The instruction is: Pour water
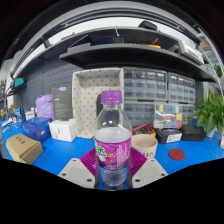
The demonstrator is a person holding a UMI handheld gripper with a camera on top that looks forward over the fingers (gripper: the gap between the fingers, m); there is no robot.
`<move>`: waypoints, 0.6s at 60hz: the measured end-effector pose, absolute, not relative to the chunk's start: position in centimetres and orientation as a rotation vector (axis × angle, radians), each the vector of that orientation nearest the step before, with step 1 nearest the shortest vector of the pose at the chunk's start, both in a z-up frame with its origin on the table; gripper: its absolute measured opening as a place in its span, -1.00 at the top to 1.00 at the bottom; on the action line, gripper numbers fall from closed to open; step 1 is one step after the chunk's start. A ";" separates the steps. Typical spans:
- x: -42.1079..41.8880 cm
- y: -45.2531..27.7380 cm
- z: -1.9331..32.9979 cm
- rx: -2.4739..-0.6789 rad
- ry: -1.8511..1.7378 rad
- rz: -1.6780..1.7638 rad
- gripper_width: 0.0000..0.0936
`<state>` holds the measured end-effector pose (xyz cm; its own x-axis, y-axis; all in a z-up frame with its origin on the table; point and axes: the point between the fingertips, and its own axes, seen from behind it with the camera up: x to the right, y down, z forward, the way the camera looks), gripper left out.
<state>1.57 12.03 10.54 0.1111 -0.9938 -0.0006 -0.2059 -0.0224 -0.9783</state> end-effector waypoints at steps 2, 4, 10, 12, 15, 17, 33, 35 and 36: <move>1.6 12.0 10.5 -1.425 1.276 -1.023 0.20; 1.6 12.1 10.4 -1.427 1.287 -1.015 0.21; 2.1 13.8 10.9 -1.387 1.320 -0.908 0.20; 2.5 14.4 11.4 -1.350 1.339 -0.867 0.20; 3.4 15.4 12.0 -1.286 1.376 -0.791 0.20; 4.1 16.0 12.3 -1.242 1.406 -0.722 0.20; 8.9 17.2 14.8 -0.703 1.651 -0.183 0.21; 9.6 17.0 14.9 -0.621 1.666 -0.111 0.20; 9.9 17.1 15.1 -0.584 1.677 -0.081 0.20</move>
